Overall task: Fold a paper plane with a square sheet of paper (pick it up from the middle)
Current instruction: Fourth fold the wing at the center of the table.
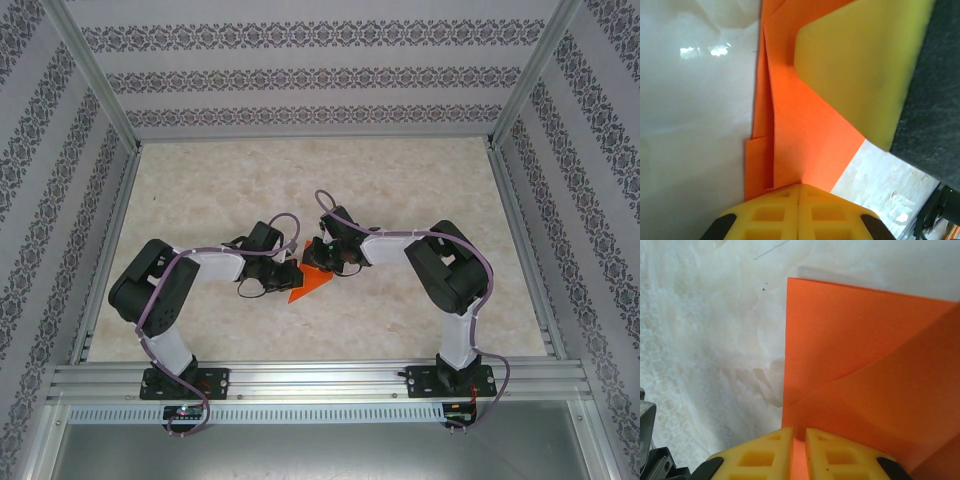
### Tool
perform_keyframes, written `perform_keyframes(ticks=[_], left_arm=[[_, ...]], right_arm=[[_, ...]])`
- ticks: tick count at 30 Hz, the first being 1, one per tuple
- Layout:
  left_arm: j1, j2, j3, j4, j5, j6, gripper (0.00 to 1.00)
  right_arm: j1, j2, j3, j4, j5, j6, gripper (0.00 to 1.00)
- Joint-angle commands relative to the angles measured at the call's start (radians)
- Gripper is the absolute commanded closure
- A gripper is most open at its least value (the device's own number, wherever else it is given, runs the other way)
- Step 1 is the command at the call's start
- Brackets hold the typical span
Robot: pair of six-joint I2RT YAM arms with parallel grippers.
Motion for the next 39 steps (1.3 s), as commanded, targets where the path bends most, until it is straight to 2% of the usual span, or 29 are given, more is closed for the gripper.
perform_keyframes(ticks=[1, 6, 10, 18, 28, 32, 39], left_arm=[[0.005, 0.039, -0.069, -0.114, -0.124, 0.036, 0.93], [0.005, 0.035, -0.085, -0.094, -0.118, 0.022, 0.94], [0.005, 0.033, -0.077, -0.089, -0.113, 0.023, 0.96], [0.004, 0.035, -0.070, -0.086, -0.106, 0.020, 0.97], [0.005, 0.033, -0.067, -0.095, -0.108, 0.024, 0.97], [0.004, 0.037, -0.067, -0.119, -0.136, 0.030, 0.99], [0.005, 0.047, -0.104, -0.116, -0.162, 0.037, 1.00]], right_arm=[[-0.034, -0.025, -0.003, -0.025, 0.043, -0.028, 0.82], [-0.078, -0.151, -0.016, 0.000, -0.001, -0.069, 0.80], [-0.057, -0.186, -0.026, 0.005, -0.033, -0.086, 0.82], [0.037, -0.100, -0.075, 0.112, -0.004, -0.007, 0.89], [0.050, -0.048, -0.120, 0.160, 0.014, 0.010, 0.90], [0.030, -0.020, -0.126, 0.154, 0.045, 0.013, 0.90], [-0.062, -0.018, -0.118, 0.122, 0.096, -0.019, 0.89]])
